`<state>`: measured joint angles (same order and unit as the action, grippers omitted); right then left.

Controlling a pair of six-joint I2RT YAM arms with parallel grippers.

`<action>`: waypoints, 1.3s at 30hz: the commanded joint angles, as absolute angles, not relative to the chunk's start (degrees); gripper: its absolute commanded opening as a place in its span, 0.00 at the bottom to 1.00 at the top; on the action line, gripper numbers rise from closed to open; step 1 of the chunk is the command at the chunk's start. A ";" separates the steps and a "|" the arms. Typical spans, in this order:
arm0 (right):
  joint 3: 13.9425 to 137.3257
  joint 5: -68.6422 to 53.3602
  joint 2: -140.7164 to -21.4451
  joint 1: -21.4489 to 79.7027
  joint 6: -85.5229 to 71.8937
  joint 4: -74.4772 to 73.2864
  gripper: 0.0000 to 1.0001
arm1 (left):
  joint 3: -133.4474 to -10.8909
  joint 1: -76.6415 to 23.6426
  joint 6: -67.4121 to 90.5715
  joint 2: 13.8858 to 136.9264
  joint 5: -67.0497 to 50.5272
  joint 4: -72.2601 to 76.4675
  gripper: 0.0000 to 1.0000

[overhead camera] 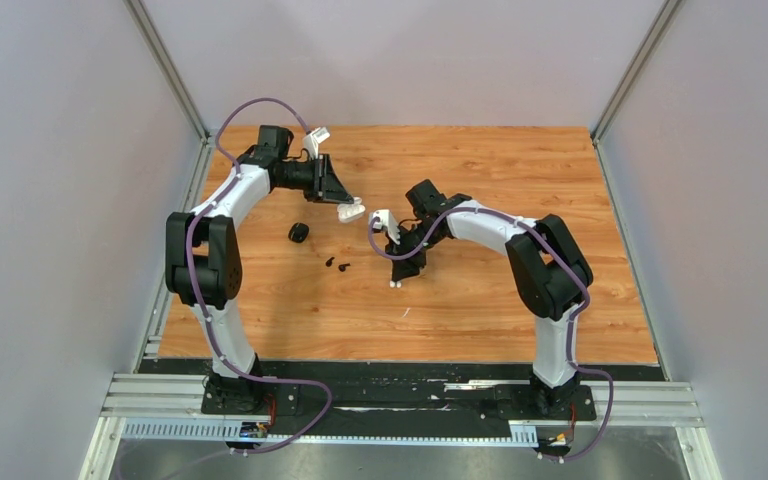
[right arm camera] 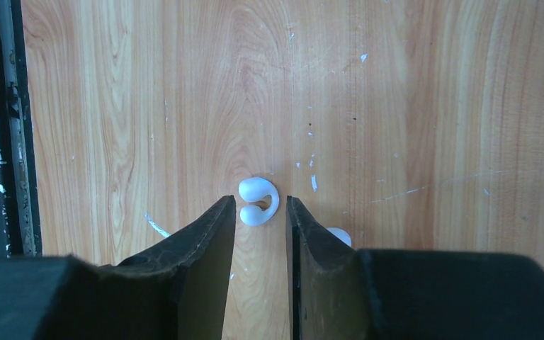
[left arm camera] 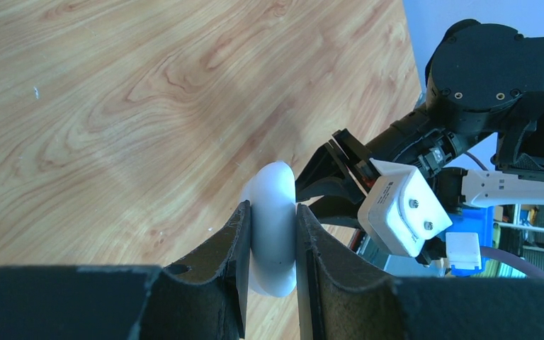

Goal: Insert the wireless bluetooth earbuds into the charging case
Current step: Pick up the right earbud from the center of the board.

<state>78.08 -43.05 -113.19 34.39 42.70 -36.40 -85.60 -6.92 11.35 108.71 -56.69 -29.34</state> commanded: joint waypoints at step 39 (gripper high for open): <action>73.92 -39.81 -114.38 35.29 46.47 -34.12 0.30 | -85.36 -6.50 12.99 107.67 -58.43 -26.89 0.00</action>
<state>75.02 -42.54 -114.43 34.85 46.41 -33.82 -85.54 -6.92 12.19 108.71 -56.69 -28.40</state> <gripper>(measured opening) 0.292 0.323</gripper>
